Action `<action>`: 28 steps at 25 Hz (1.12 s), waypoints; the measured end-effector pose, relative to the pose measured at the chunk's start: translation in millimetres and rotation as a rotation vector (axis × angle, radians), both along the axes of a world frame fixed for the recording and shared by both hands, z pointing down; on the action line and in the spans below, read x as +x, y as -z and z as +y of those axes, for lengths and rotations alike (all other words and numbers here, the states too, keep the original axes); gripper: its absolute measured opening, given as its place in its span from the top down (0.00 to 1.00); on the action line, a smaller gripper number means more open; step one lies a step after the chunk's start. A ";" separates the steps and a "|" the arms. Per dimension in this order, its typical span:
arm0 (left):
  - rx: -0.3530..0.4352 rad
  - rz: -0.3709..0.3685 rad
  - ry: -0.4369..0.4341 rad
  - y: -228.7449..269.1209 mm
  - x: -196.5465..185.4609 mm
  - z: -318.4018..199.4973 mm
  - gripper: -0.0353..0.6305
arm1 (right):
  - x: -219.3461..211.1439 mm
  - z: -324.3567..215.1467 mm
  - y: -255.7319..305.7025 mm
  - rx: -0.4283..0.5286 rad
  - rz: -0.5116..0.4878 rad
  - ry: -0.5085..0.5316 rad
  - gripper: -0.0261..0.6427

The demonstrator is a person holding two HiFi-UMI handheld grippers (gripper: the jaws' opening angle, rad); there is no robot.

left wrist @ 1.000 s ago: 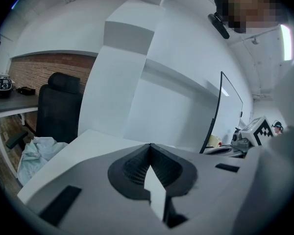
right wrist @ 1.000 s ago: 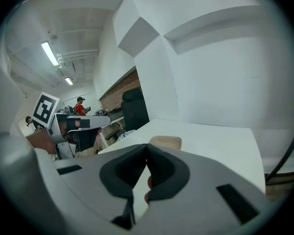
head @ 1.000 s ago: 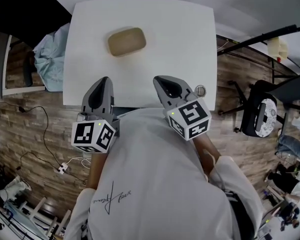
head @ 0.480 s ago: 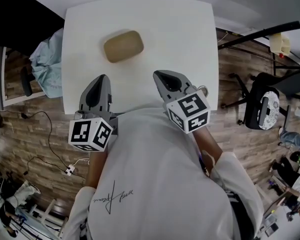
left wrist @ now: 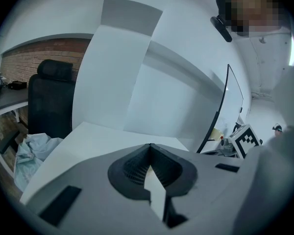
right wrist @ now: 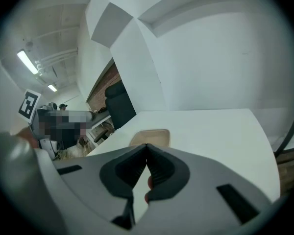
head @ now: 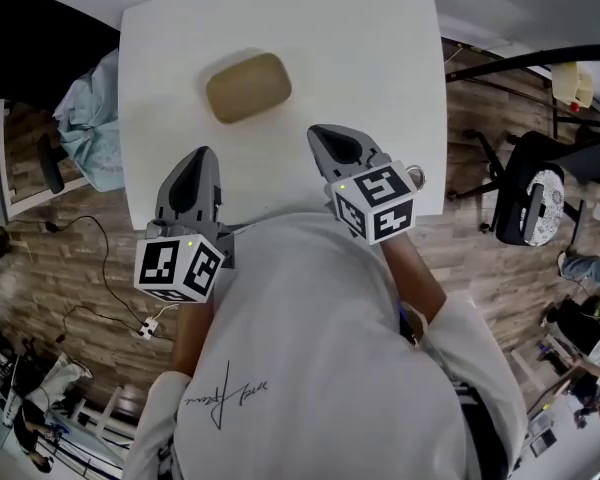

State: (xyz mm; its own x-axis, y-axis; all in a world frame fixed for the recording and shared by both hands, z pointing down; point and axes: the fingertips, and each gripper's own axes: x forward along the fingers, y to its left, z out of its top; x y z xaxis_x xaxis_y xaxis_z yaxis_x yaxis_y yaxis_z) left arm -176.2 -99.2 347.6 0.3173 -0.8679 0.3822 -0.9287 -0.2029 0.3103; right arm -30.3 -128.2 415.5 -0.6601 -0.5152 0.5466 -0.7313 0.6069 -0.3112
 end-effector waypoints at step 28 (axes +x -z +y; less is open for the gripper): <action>-0.111 -0.011 0.011 -28.4 4.3 -17.1 0.94 | 2.3 -33.2 -67.7 -0.227 -0.138 -0.071 0.95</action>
